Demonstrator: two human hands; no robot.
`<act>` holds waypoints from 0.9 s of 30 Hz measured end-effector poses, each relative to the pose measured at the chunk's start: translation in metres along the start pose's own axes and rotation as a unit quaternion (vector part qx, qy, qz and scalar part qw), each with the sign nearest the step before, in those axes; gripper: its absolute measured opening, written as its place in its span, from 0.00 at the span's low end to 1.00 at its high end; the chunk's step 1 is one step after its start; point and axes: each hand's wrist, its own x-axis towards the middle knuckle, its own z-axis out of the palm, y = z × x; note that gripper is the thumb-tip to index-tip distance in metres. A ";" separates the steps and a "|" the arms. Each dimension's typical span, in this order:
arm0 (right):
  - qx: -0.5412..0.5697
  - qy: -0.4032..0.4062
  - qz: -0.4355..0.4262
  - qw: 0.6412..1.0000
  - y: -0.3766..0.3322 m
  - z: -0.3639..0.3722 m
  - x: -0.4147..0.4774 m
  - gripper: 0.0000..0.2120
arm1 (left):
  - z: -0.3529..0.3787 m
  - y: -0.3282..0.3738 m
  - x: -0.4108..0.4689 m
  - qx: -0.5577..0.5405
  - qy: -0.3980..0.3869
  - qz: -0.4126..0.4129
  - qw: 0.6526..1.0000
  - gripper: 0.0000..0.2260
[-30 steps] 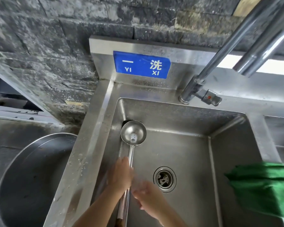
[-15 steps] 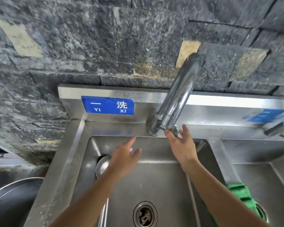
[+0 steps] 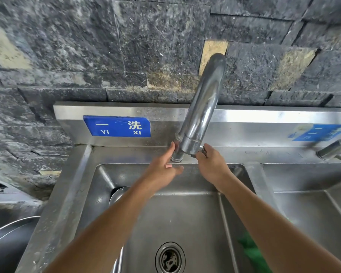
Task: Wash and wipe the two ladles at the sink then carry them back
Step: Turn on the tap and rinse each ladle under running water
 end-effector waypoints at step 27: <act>0.017 -0.051 -0.053 0.997 0.014 -0.017 0.011 0.13 | -0.001 0.016 -0.012 -0.036 0.014 -0.023 0.999 0.29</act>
